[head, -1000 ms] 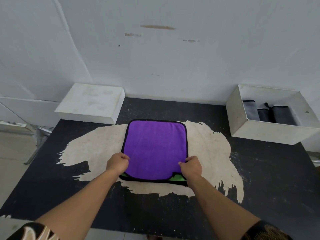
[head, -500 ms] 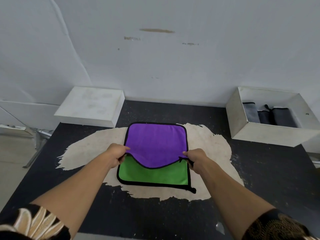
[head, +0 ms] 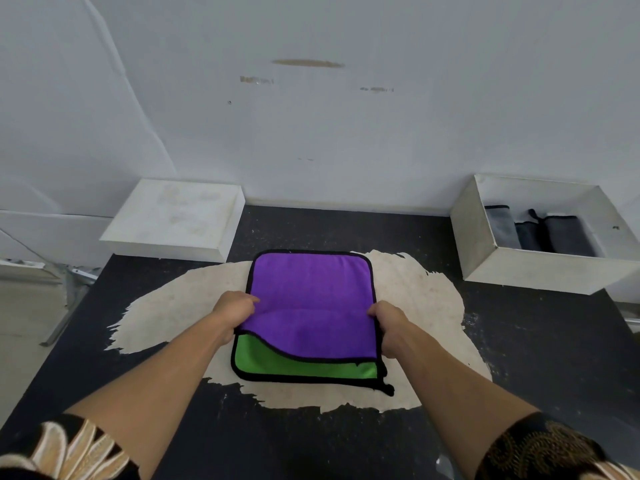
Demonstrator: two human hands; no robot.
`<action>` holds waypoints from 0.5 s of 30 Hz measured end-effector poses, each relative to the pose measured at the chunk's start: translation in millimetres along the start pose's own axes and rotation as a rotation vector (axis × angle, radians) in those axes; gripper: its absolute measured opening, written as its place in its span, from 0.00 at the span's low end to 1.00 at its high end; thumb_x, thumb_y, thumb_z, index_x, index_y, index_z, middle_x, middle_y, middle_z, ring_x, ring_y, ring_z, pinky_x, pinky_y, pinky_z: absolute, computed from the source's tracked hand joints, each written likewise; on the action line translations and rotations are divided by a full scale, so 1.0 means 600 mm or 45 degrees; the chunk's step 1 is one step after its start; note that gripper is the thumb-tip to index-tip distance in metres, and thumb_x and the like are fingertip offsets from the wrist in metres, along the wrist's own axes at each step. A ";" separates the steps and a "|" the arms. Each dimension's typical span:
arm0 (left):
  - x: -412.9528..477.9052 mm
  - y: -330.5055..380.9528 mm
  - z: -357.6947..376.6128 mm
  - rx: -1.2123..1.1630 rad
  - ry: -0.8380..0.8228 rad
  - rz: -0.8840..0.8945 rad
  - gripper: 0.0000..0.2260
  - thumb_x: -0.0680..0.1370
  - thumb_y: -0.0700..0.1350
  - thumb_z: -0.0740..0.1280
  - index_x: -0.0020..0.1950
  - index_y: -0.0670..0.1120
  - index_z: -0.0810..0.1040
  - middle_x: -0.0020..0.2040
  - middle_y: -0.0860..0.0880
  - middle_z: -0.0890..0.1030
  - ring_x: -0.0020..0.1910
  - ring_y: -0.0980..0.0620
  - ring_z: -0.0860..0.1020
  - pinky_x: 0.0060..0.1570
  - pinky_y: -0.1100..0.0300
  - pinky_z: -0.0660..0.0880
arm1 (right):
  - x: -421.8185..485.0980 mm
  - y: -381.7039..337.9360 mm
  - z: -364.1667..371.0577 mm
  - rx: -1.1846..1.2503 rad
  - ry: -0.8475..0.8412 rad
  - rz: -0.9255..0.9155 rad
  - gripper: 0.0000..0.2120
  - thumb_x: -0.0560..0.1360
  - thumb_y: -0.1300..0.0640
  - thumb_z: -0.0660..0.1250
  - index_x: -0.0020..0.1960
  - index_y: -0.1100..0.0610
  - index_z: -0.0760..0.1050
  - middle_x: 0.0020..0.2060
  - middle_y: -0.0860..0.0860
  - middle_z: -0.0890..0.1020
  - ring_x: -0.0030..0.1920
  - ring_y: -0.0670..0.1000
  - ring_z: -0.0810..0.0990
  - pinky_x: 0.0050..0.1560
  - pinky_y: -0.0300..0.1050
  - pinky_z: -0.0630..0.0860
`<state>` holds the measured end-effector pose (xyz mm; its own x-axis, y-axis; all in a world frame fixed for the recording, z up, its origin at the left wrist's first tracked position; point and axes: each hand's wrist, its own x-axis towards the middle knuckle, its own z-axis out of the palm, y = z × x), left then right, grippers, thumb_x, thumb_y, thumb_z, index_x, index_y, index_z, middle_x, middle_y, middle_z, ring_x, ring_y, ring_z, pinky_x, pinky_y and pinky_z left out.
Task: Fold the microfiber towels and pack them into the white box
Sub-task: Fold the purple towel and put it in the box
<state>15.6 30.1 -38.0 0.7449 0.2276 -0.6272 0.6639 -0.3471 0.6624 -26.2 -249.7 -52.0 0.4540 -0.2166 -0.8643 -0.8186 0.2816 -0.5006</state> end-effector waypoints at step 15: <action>0.001 0.136 -0.018 -0.357 -0.095 0.049 0.14 0.82 0.33 0.57 0.50 0.43 0.82 0.44 0.42 0.84 0.31 0.48 0.82 0.26 0.57 0.80 | -0.056 -0.170 -0.019 0.379 0.021 -0.372 0.05 0.79 0.60 0.66 0.52 0.62 0.76 0.42 0.57 0.81 0.36 0.52 0.81 0.31 0.45 0.81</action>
<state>70.7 12.0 20.3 0.7698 0.1480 -0.6208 0.6355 -0.0871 0.7672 38.0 -281.5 28.7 0.6444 -0.3417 -0.6841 -0.5178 0.4633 -0.7192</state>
